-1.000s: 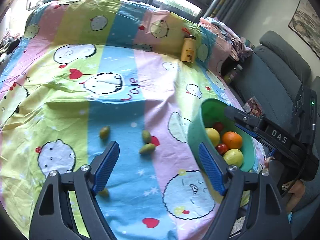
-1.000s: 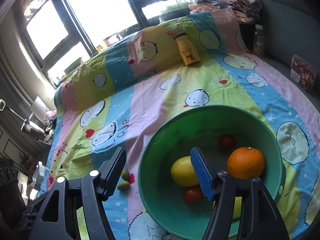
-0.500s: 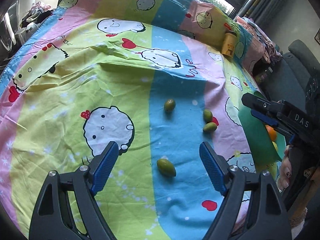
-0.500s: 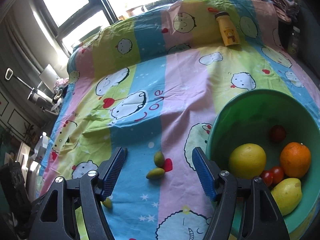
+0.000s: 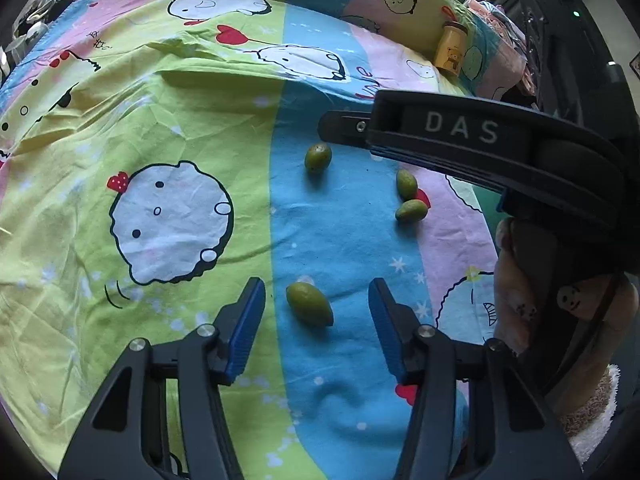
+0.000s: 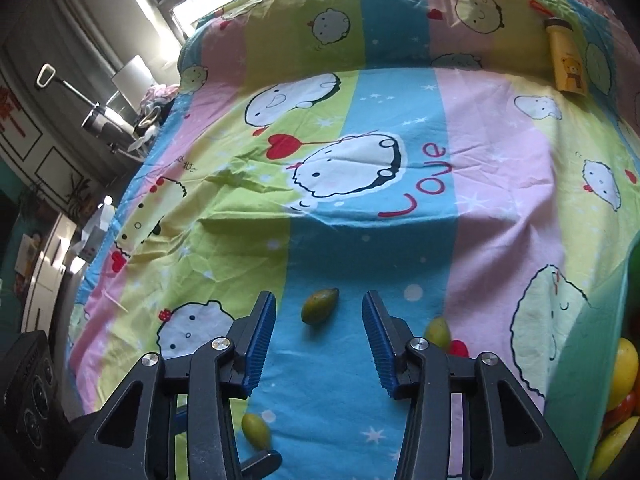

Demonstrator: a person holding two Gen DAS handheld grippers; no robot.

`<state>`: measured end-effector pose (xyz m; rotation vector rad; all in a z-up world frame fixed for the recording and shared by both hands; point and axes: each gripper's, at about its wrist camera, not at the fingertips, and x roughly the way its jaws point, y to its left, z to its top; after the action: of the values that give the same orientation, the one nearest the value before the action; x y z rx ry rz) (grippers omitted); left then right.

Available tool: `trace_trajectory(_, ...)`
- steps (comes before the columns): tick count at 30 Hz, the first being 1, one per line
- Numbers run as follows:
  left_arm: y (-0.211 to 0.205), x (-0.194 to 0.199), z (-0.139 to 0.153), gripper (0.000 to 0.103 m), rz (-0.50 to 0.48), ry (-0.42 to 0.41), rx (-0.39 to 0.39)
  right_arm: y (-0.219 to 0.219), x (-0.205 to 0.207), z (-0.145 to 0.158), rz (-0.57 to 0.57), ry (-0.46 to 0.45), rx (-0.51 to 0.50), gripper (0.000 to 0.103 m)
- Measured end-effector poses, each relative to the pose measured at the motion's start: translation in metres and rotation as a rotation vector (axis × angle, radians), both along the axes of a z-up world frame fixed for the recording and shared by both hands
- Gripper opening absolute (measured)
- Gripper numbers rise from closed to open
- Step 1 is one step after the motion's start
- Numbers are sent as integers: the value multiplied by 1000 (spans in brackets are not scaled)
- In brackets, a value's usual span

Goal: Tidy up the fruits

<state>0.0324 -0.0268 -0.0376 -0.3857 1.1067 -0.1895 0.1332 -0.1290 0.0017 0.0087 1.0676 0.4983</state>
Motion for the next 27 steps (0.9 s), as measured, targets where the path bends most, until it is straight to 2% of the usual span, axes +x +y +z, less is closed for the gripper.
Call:
trace_trajectory(2,1,2,-5,48,7,29,-16,7,3,-9,-1,16,-32,43)
trace_trajectory(6,3,2,-4,44,20,21,-15,15,6,-18,6,20,-67,38)
trace_trajectory(8,0,0,-3,37,17,21,9,18,6,-20,3,10,-87,37)
trace_trajectory(9,-2,0,-3,31,5,23,9,19,6,-21,5,12,-90,37)
trace_trajectory(12,-6,0,-5,20,-11,28,-5,23,6,-27,11,15,-108,27)
trace_trajectory(14,-6,0,-5,19,-5,23,-9,25,5,-29,15,5,-124,22)
trace_trajectory(20,-2,-2,-5,19,3,31,-25,23,4,-28,11,-13,-125,22)
trace_trajectory(27,-7,-8,7,19,-18,-7,-22,11,-5,-6,-4,-49,-46,22)
